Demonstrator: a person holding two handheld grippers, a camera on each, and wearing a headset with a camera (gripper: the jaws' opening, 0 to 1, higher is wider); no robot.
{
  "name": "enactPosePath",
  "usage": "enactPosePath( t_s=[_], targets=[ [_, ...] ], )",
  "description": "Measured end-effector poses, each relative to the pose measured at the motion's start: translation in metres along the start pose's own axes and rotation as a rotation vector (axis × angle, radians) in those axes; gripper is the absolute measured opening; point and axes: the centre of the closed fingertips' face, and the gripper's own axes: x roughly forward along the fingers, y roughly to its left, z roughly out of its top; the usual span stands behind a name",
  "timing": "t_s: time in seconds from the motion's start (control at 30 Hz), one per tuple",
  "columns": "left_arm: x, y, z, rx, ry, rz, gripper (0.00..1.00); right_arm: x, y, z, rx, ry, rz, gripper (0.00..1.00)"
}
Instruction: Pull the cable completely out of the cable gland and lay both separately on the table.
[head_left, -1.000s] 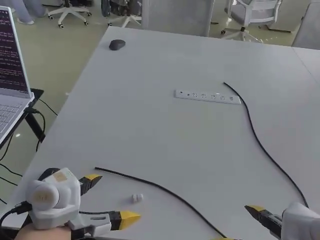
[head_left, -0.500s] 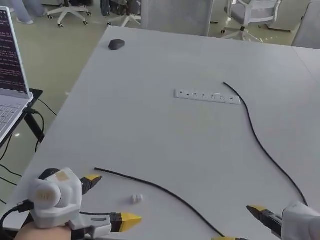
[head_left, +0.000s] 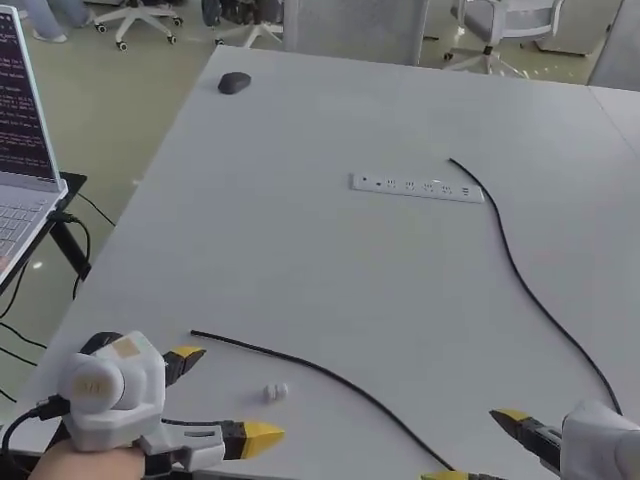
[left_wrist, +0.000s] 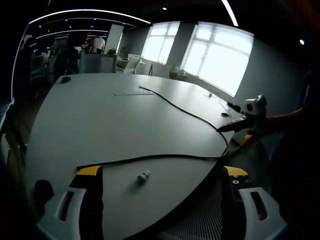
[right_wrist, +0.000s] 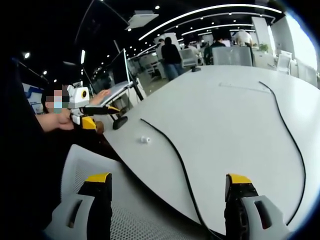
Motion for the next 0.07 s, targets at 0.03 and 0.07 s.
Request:
enactPosePath(
  t_s=[0.03,0.07],
  targets=[
    [0.0001,-0.0002,-0.0008,0.0,0.004,-0.001,0.98,0.0002,-0.0006,-0.0016,0.001,0.005,-0.001,0.95],
    [0.0001,-0.0002,-0.0012,0.0,0.005,-0.001,0.98,0.0003,-0.0009,-0.0025,0.002,0.008,-0.003,0.94]
  ],
)
